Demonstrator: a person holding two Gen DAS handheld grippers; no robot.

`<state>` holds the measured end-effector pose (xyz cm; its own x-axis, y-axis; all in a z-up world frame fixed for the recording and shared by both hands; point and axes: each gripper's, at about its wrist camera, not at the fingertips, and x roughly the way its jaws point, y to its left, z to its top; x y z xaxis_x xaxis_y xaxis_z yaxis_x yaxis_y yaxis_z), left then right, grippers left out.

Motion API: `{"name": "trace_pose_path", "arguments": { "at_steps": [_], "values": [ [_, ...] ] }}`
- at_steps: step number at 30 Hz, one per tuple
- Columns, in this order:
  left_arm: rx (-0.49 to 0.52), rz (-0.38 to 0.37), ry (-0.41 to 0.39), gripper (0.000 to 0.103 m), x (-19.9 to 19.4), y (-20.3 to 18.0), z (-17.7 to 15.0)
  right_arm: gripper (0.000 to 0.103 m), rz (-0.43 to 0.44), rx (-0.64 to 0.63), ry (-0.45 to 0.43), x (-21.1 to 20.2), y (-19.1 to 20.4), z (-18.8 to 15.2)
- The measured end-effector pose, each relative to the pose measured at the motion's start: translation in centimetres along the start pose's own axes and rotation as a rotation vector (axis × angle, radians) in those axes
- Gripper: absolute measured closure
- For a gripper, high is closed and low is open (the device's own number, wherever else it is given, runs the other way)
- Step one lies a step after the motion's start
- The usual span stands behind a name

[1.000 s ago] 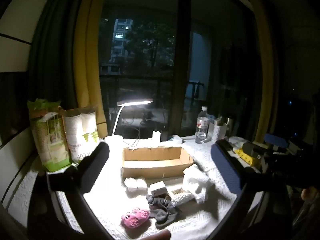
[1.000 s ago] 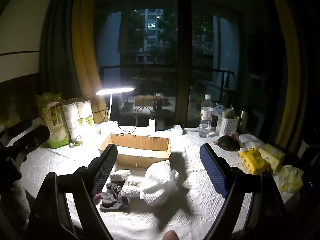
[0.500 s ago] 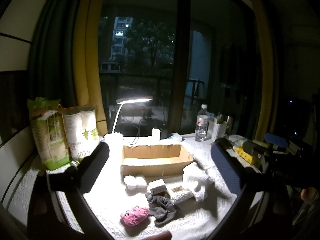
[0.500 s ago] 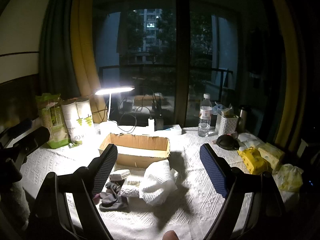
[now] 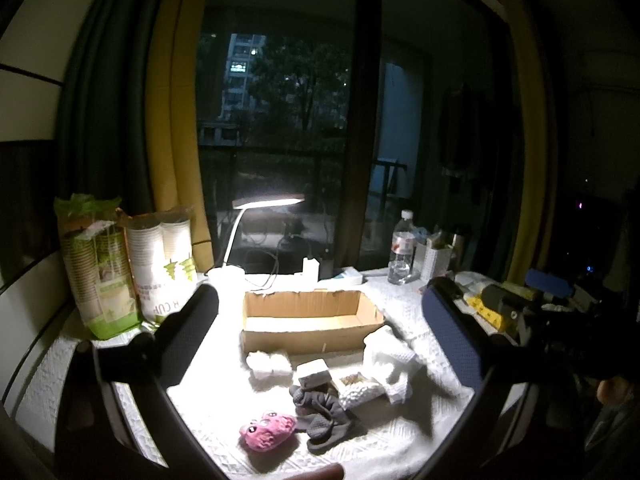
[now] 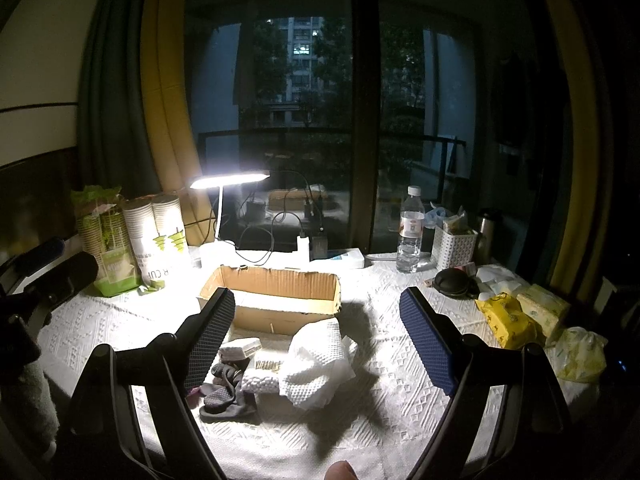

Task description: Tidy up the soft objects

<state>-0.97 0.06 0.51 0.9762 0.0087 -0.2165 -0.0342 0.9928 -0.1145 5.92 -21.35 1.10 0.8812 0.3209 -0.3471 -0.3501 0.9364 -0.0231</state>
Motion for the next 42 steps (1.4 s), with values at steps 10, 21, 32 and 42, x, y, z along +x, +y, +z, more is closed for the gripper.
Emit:
{"name": "trace_pose_path", "arguments": {
  "at_steps": [10, 21, 32, 42],
  "values": [
    [0.002, -0.009, 0.005, 0.001, -0.17, -0.16, -0.16, 0.016, 0.001, 0.001, 0.001, 0.06, 0.01, -0.03],
    [0.003, -0.009, 0.007, 0.001, -0.15, -0.13, -0.08, 0.016, 0.000, 0.002, 0.003, 0.10, 0.01, 0.00],
    [0.002, -0.009, 0.009, 0.001, -0.14, -0.14, -0.08, 0.016, 0.001, 0.003, 0.004, 0.14, -0.07, -0.05],
    [0.001, -0.009, 0.008, 0.001, -0.11, -0.11, -0.01, 0.016, 0.002, 0.002, 0.005, 0.25, -0.09, -0.16]
  ]
}}
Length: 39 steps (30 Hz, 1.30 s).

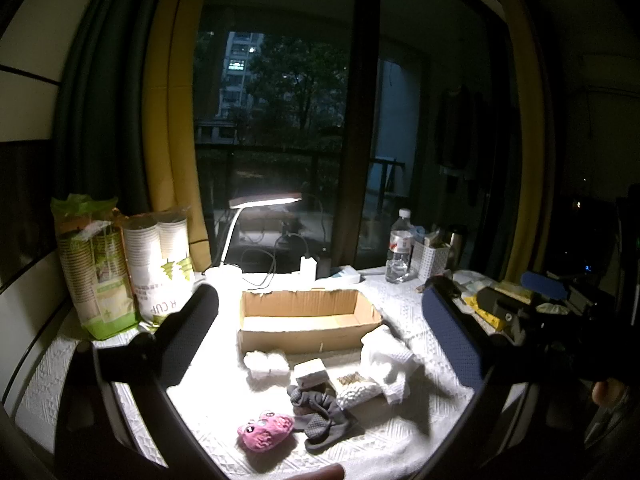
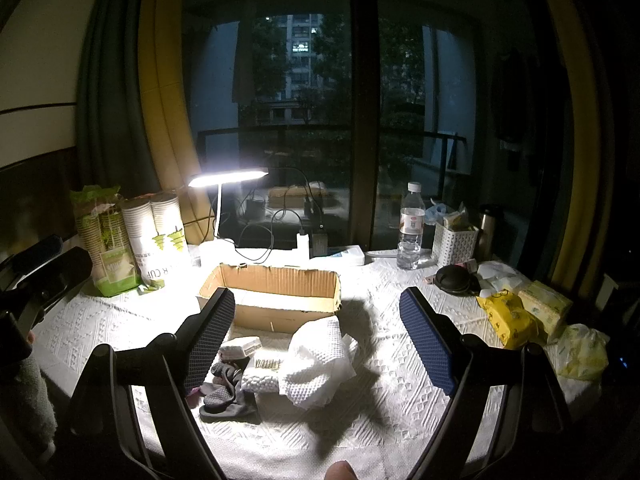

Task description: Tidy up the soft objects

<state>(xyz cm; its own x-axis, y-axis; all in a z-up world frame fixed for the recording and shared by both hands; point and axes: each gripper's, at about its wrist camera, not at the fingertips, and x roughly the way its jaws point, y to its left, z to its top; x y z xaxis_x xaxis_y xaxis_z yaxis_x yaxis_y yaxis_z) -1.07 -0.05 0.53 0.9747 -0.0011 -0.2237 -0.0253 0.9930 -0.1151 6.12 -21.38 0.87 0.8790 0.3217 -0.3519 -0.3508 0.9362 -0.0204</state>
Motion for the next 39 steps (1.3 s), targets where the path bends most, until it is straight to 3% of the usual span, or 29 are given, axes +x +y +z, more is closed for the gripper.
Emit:
{"name": "trace_pose_path", "arguments": {
  "at_steps": [12, 17, 39],
  "values": [
    [-0.005, -0.001, 0.012, 0.001, 0.3, 0.0, -0.3, 0.016, 0.001, 0.003, 0.006, 0.8, 0.1, -0.4],
    [-0.009, 0.012, 0.059, 0.001, 1.6, 0.5, -1.7, 0.016, 0.006, 0.009, 0.040, 1.4, -0.3, -1.2],
    [-0.074, 0.080, 0.460, 0.001, 12.2, 5.0, -12.1, 0.016, 0.015, 0.034, 0.346, 12.9, -0.9, -8.8]
  ]
}}
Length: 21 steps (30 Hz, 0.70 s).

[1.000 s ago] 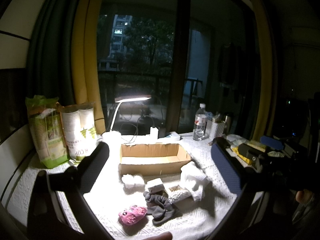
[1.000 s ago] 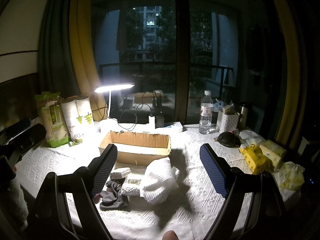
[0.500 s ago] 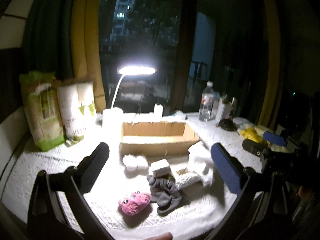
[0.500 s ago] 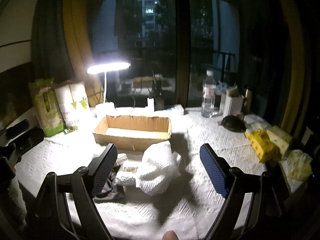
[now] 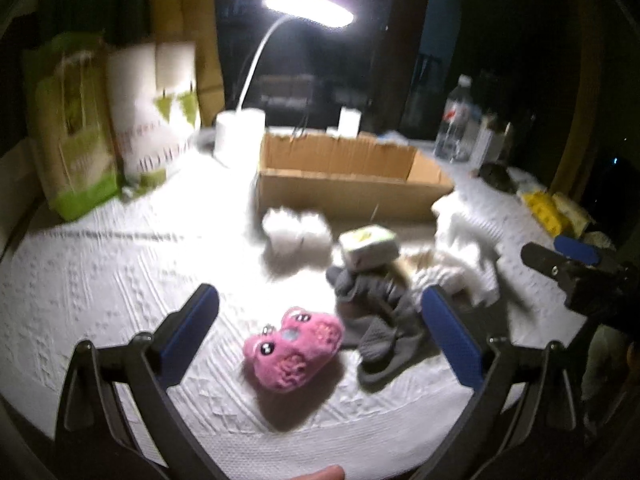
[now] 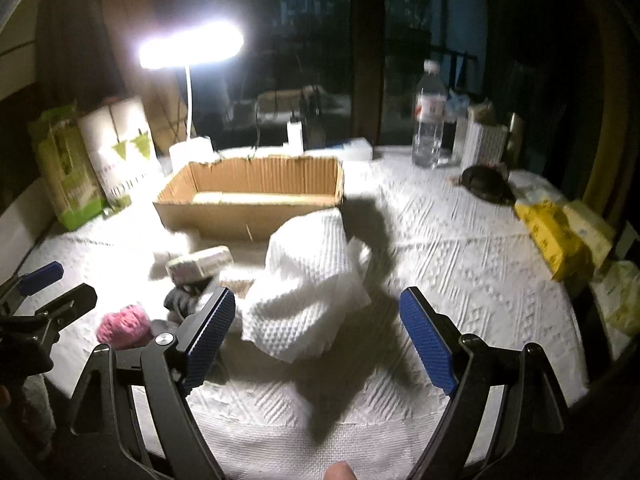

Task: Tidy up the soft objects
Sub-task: 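Grasp the pink plush toy with the left gripper while the right gripper grasps the white towel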

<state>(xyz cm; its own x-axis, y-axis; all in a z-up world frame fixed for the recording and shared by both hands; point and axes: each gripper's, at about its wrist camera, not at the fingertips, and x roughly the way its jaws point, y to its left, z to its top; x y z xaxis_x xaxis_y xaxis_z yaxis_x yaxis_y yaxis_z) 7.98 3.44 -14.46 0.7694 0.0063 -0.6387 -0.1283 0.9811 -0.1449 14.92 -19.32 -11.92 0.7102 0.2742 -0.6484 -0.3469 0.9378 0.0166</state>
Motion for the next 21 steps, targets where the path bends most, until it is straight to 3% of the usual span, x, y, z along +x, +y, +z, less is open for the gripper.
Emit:
{"name": "trace_pose_path", "arguments": {
  "at_steps": [12, 20, 21],
  "values": [
    [0.000, 0.042, 0.175, 0.002, 5.3, 2.1, -2.0, 0.017, 0.031, 0.019, 0.080, 4.9, -0.8, 0.1],
    [0.004, 0.003, 0.222, 0.038, 6.1, 1.9, -2.3, 0.017, 0.038, 0.004, 0.053, 6.8, -0.7, 1.7],
    [0.009, 0.002, 0.221, 0.038, 6.1, 1.7, -2.2, 0.017, 0.034, 0.004, 0.049, 7.0, -0.7, 1.8]
  ]
}}
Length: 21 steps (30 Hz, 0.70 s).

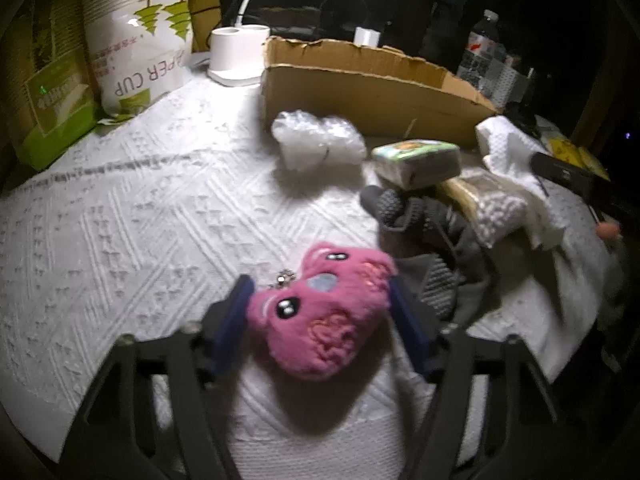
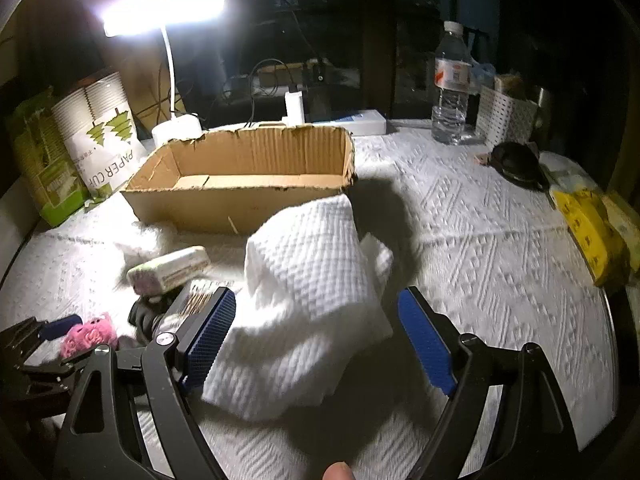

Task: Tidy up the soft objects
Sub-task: 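Grasp the pink plush toy with the left gripper while the right gripper grasps the white towel, then carry the pink plush toy and white towel into the cardboard box with both grippers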

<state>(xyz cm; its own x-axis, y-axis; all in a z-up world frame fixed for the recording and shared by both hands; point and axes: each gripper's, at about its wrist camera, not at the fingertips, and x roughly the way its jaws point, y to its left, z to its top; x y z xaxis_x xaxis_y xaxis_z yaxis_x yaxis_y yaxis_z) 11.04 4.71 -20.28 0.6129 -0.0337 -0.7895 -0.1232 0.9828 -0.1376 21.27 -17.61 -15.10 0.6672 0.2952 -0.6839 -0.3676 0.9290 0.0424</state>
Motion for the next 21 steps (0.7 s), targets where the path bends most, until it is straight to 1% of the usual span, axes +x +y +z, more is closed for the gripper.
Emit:
{"name": "trace_pose_path", "arguments": {
  "at_steps": [4, 5, 6, 7, 8, 9, 10, 12, 14, 16, 21],
  "values": [
    [0.013, -0.011, -0.009, 0.047, -0.4, -0.3, 0.1, 0.018, 0.003, -0.008, -0.007, 1.0, 0.1, 0.5],
    [0.013, -0.013, -0.015, 0.048, -0.6, -0.2, 0.1, 0.028, 0.003, -0.013, -0.006, 1.2, 0.1, 0.5],
    [0.014, -0.015, -0.019, 0.048, -0.8, -0.2, 0.2, 0.045, 0.001, -0.018, -0.001, 1.5, 0.2, 0.6],
    [0.012, -0.017, -0.027, 0.049, -1.0, -0.1, 0.3, 0.053, 0.005, -0.019, 0.004, 1.7, 0.1, 0.7],
    [0.006, -0.024, -0.034, 0.049, -1.2, 0.0, 0.4, 0.067, 0.010, -0.014, 0.006, 1.8, 0.1, 0.8],
    [0.002, -0.028, -0.043, 0.049, -1.5, 0.0, 0.6, 0.083, 0.015, -0.008, 0.001, 1.6, 0.0, 0.9],
    [0.000, -0.031, -0.050, 0.049, -1.6, 0.1, 0.7, 0.088, 0.019, -0.004, -0.008, 1.4, -0.1, 1.0],
    [0.003, -0.035, -0.069, 0.049, -2.1, 0.0, 1.0, 0.093, 0.033, -0.011, -0.027, 0.7, -0.2, 1.4],
    [0.004, -0.044, -0.082, 0.049, -2.3, -0.2, 1.4, 0.096, 0.046, -0.014, -0.043, 0.1, -0.3, 1.8],
    [0.003, -0.051, -0.094, 0.049, -2.6, -0.3, 1.9, 0.096, 0.054, -0.007, -0.056, -0.5, -0.5, 2.2],
    [0.009, -0.064, -0.133, 0.049, -3.3, -0.6, 3.7, 0.096, 0.061, 0.002, -0.125, -2.8, -1.1, 3.7]
  ]
}}
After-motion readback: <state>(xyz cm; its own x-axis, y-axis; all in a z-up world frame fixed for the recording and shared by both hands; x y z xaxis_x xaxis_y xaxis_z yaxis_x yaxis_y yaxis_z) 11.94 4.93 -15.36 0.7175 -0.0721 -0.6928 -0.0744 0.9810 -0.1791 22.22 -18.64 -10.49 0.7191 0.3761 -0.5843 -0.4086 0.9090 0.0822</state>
